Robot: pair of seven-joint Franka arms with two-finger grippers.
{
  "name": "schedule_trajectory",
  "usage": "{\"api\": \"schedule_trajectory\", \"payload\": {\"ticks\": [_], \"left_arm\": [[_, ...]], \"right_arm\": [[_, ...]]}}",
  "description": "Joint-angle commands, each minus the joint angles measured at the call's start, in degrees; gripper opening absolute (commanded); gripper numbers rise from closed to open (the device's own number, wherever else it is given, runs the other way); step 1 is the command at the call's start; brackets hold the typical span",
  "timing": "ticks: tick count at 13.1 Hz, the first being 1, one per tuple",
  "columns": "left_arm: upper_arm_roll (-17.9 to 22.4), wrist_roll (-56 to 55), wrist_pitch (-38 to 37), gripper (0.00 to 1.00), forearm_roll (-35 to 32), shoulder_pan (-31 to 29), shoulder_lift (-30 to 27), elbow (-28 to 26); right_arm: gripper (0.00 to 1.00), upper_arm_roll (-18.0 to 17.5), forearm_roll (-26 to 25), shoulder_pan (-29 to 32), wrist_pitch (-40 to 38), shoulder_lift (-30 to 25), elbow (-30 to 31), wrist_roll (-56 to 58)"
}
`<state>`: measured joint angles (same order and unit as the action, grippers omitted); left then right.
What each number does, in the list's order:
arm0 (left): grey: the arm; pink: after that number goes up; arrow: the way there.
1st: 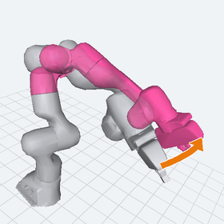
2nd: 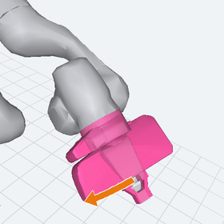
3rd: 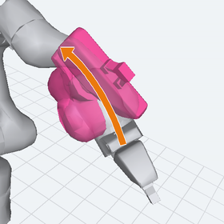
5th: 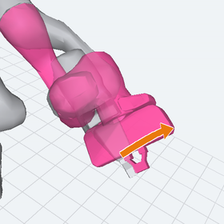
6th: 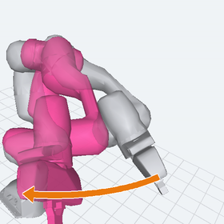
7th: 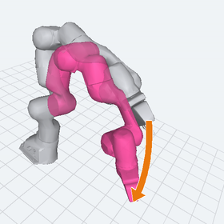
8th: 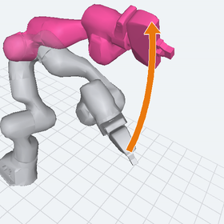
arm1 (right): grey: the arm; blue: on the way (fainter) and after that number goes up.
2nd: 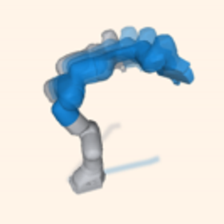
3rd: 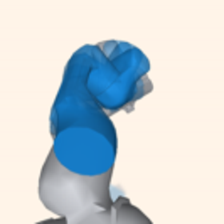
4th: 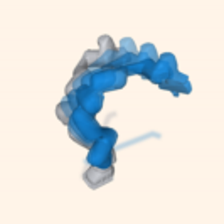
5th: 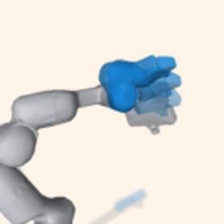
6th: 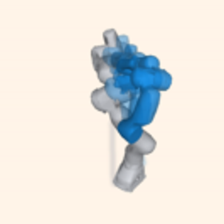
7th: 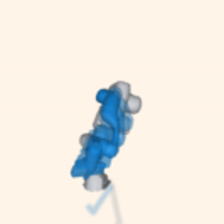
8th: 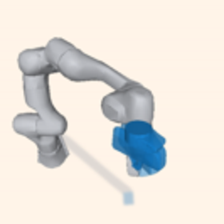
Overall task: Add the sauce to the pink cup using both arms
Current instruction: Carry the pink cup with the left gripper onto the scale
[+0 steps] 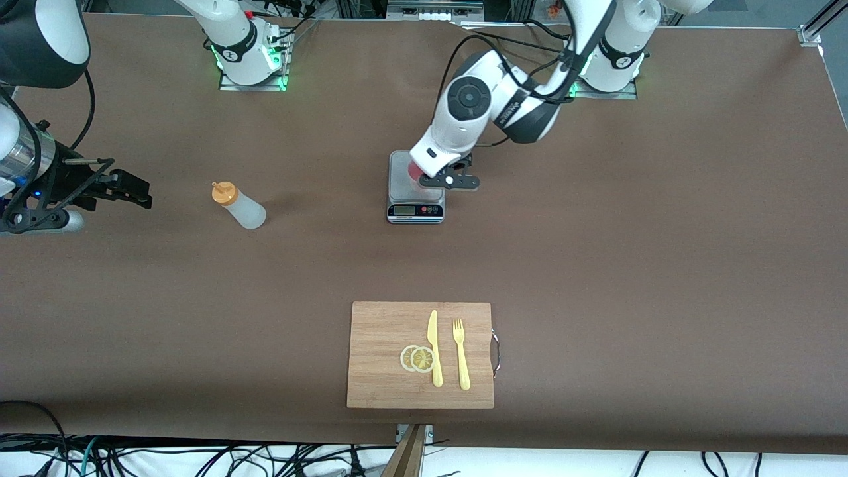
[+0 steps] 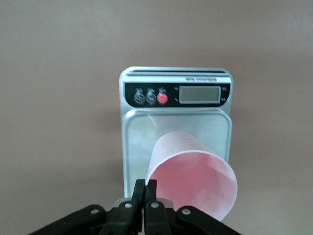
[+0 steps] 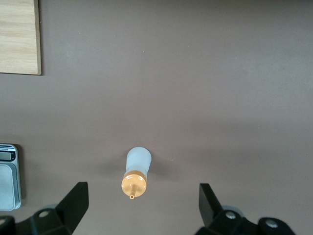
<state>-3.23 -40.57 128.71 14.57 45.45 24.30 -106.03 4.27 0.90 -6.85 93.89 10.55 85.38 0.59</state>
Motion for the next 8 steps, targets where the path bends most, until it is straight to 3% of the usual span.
{"api": "schedule_trajectory", "payload": {"ticks": [1, 5, 7, 8], "left_arm": [[0.9, -2.0, 0.1, 0.0, 1.3, 2.4, 0.9, 1.5], [0.9, -2.2, 0.4, 0.0, 1.3, 3.5, 2.4, 1.5], [0.9, -2.2, 0.6, 0.48, 1.3, 3.3, 2.4, 1.6], [0.9, -2.1, 0.6, 0.58, 1.3, 3.1, 2.2, 1.7]], "right_arm": [[1.0, -0.1, 0.6, 0.4, -0.5, 0.5, -1.4, 0.5], [1.0, -0.1, 0.5, 0.4, -0.6, 0.5, -1.4, 0.5], [1.0, -0.1, 0.3, 0.3, -0.7, 0.5, -1.4, 0.7], [1.0, -0.1, 0.4, 0.3, -0.8, 0.5, -1.4, 0.5]]}}
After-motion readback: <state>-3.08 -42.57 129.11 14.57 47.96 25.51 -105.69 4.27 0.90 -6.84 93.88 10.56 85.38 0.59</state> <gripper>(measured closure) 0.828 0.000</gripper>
